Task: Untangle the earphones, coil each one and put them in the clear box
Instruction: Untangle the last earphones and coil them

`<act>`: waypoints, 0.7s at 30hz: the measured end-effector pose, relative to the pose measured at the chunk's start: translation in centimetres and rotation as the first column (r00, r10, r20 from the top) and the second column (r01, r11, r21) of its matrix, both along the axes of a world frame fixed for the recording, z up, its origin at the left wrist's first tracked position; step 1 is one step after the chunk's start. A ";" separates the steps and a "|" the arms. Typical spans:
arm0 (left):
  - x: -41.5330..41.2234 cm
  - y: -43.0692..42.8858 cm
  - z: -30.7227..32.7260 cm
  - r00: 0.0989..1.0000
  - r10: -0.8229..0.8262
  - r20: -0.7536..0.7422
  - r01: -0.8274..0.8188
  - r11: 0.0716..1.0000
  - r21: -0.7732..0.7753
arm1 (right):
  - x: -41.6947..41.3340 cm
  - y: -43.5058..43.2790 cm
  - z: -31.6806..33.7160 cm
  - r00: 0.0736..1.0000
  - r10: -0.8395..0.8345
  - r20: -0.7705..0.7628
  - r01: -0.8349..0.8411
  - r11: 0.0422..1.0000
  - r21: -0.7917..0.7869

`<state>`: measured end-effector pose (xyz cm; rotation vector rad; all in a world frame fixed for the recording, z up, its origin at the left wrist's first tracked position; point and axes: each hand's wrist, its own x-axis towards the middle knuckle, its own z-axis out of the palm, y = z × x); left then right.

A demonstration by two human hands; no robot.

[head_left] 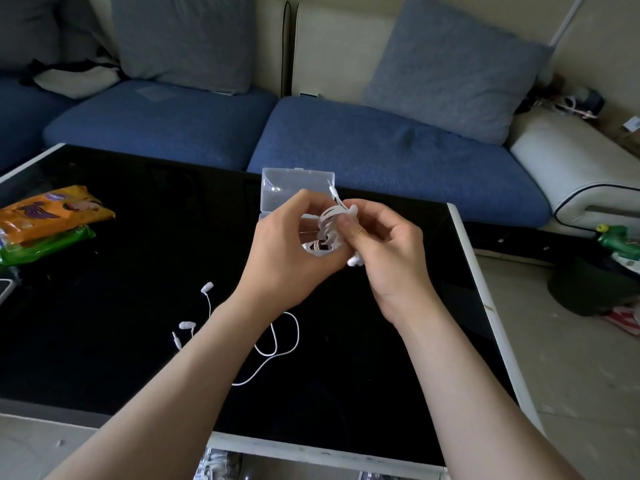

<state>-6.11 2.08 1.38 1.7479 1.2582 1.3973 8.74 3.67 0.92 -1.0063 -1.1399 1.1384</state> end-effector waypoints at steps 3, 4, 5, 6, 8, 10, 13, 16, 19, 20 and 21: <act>0.4 -0.1 -0.1 0.998 0.059 -0.010 -0.059 0.998 0.033 | -0.1 -0.1 0.1 0.999 0.034 0.022 -0.034 0.999 -0.001; 0.4 0.0 -0.2 0.998 0.066 0.000 -0.066 0.997 0.032 | -0.1 0.0 0.0 0.998 0.046 0.038 -0.046 0.999 0.004; 0.4 0.1 -0.2 0.998 0.060 0.009 -0.060 0.998 0.022 | -0.1 0.0 0.0 0.997 0.054 0.051 -0.055 0.998 0.009; 0.3 0.2 -0.3 0.999 0.045 0.013 -0.045 0.999 0.009 | -0.2 0.0 0.0 0.997 0.056 0.062 -0.056 0.998 0.013; 0.1 0.3 -0.4 1.000 0.012 0.002 -0.012 1.000 -0.017 | -0.2 0.0 0.1 0.993 0.049 0.103 -0.051 0.999 0.018; -0.2 0.5 -0.5 1.000 -0.027 -0.008 0.026 0.998 -0.063 | 0.1 -0.2 0.1 0.983 0.056 0.173 -0.060 0.998 0.018; -0.6 0.6 -0.4 0.995 -0.078 0.065 0.088 0.983 -0.161 | 0.4 -0.4 0.1 0.970 0.068 0.234 -0.068 0.998 -0.005; -0.6 0.4 -0.1 0.969 -0.099 0.226 0.153 0.960 -0.234 | 0.7 -0.2 0.3 0.966 0.056 0.254 -0.062 0.998 0.014; -0.3 0.1 0.1 0.954 -0.126 0.271 0.185 0.961 -0.206 | 0.7 0.1 0.0 0.951 0.088 0.296 -0.103 0.994 0.035; -0.3 0.1 0.1 0.954 -0.126 0.270 0.182 0.964 -0.193 | 0.7 0.2 -0.3 0.940 0.080 0.331 -0.098 0.995 0.037; -0.3 0.1 0.1 0.955 -0.125 0.270 0.179 0.966 -0.185 | 0.7 0.2 -0.5 0.930 0.070 0.361 -0.088 0.995 0.035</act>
